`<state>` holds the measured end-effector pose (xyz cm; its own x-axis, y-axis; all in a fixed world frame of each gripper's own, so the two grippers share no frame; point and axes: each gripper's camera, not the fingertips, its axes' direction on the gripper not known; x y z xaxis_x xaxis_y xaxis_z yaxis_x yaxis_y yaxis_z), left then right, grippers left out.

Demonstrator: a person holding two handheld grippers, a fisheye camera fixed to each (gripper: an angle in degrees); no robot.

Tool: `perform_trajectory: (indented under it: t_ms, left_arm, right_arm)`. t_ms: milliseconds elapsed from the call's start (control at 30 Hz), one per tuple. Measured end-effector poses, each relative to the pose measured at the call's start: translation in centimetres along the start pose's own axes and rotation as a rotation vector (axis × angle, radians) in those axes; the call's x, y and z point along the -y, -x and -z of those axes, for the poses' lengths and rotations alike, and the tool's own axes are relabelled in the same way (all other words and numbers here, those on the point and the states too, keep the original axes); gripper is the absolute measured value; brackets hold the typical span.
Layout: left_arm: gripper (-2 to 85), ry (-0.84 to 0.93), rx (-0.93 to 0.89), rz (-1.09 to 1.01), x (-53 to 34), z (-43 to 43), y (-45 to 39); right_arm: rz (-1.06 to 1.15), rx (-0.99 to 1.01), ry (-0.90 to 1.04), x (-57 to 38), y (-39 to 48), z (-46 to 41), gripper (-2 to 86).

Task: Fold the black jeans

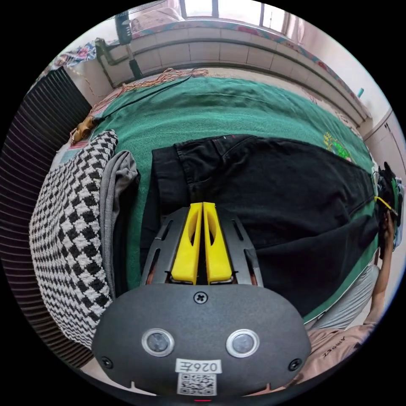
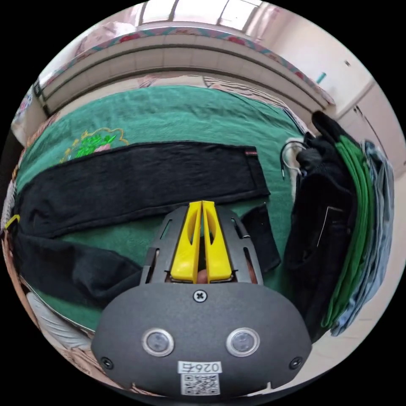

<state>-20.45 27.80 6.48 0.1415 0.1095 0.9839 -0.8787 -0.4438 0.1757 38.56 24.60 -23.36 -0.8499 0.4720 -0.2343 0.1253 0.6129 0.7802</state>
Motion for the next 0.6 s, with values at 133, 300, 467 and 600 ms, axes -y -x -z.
perform_trajectory:
  t_ms: [133, 300, 467, 600]
  left_arm:
    - [-0.9, -0.039, -0.114, 0.073, -1.5, -0.2, 2.0]
    - [-1.0, -0.1, -0.13, 0.066, -3.0, 1.1, 2.2]
    - [-0.8, -0.23, -0.09, -0.029, -7.2, 5.5, 0.8]
    - [-0.1, -0.163, -0.127, -0.005, -10.8, 5.9, 1.9]
  right_arm:
    - [-0.191, 0.236, 0.004, -0.5, -6.9, 1.8, -0.8]
    - [-0.351, 0.432, -0.035, -2.2, -14.0, 4.8, 0.9]
    - [-0.466, 0.494, -0.143, -4.7, -18.7, 9.0, 4.6]
    - [-0.5, 0.479, -0.103, -6.1, -21.5, 10.7, 5.9]
